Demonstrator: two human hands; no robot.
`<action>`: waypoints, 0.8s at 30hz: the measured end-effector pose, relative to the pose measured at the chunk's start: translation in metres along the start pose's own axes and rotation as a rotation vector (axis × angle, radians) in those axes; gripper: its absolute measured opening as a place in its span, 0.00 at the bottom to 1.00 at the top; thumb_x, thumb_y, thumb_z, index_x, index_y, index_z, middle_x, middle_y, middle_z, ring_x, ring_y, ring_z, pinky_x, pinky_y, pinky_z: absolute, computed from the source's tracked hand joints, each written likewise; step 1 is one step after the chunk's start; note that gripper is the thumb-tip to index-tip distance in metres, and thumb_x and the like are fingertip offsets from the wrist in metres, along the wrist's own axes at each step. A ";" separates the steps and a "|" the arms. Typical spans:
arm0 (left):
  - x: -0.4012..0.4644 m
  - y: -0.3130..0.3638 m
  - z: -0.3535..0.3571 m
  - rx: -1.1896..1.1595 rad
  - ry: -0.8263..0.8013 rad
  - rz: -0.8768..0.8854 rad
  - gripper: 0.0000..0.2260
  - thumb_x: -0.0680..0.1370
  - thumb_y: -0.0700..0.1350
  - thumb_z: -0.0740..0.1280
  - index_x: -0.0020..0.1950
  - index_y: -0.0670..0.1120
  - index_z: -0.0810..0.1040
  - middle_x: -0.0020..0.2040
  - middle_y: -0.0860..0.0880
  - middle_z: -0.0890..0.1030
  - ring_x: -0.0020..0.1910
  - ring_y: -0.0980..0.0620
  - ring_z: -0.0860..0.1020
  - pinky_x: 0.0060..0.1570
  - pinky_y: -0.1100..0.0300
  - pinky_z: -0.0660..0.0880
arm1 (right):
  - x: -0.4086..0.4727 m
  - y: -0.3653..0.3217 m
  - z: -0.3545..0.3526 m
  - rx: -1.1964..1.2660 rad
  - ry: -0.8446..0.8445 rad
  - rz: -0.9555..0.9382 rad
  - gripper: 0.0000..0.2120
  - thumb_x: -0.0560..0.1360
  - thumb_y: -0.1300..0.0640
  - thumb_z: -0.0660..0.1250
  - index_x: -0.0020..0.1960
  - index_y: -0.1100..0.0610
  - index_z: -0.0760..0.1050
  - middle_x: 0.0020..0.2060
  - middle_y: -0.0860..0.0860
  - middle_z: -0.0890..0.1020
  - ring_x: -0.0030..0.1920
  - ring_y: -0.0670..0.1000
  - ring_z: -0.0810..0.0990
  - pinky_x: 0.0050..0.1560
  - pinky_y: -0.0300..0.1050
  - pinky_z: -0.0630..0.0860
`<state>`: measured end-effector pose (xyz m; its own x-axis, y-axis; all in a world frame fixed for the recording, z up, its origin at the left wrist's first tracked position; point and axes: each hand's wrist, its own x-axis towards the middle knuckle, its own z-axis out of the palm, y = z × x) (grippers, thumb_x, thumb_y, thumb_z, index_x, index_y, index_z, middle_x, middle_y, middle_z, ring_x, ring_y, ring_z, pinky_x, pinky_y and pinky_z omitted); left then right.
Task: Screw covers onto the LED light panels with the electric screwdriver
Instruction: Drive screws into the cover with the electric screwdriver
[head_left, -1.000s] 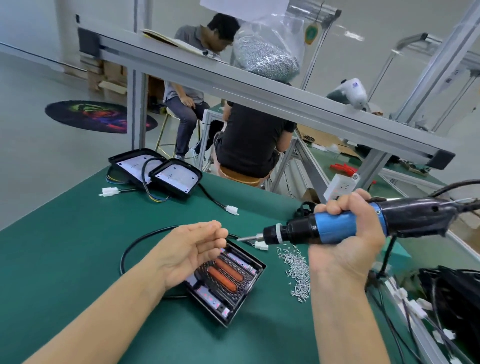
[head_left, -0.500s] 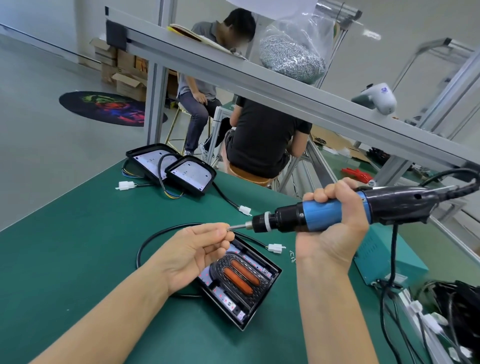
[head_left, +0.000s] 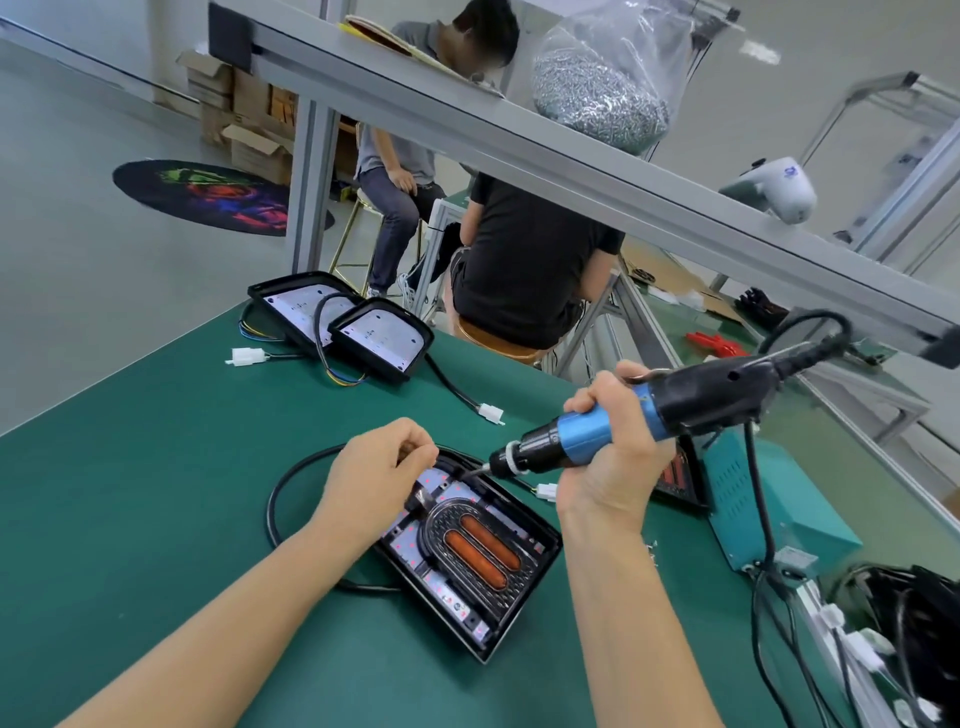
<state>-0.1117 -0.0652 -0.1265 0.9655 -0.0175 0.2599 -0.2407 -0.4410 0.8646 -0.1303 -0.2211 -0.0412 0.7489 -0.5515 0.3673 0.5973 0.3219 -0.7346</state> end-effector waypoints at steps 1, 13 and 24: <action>0.001 -0.001 0.003 0.048 0.013 0.018 0.05 0.78 0.44 0.65 0.42 0.48 0.77 0.40 0.53 0.81 0.31 0.58 0.71 0.39 0.58 0.68 | 0.000 0.005 0.000 -0.022 0.000 0.000 0.09 0.66 0.66 0.68 0.42 0.55 0.73 0.27 0.47 0.75 0.29 0.50 0.73 0.37 0.45 0.71; 0.000 -0.009 0.010 0.215 -0.003 0.109 0.06 0.79 0.43 0.64 0.43 0.48 0.77 0.34 0.61 0.72 0.43 0.51 0.74 0.46 0.59 0.65 | -0.002 0.030 0.000 -0.117 -0.060 -0.009 0.14 0.65 0.67 0.68 0.30 0.49 0.75 0.26 0.47 0.75 0.29 0.49 0.74 0.36 0.41 0.74; 0.002 -0.007 0.006 0.147 -0.038 0.033 0.06 0.76 0.42 0.67 0.39 0.49 0.79 0.36 0.56 0.80 0.38 0.56 0.77 0.43 0.60 0.71 | -0.005 0.014 -0.005 -0.035 0.005 -0.009 0.09 0.67 0.66 0.69 0.41 0.53 0.74 0.29 0.44 0.77 0.29 0.48 0.74 0.39 0.43 0.73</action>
<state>-0.1078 -0.0677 -0.1346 0.9612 -0.0669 0.2678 -0.2575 -0.5665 0.7828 -0.1271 -0.2172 -0.0565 0.7423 -0.5582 0.3707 0.5931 0.2898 -0.7512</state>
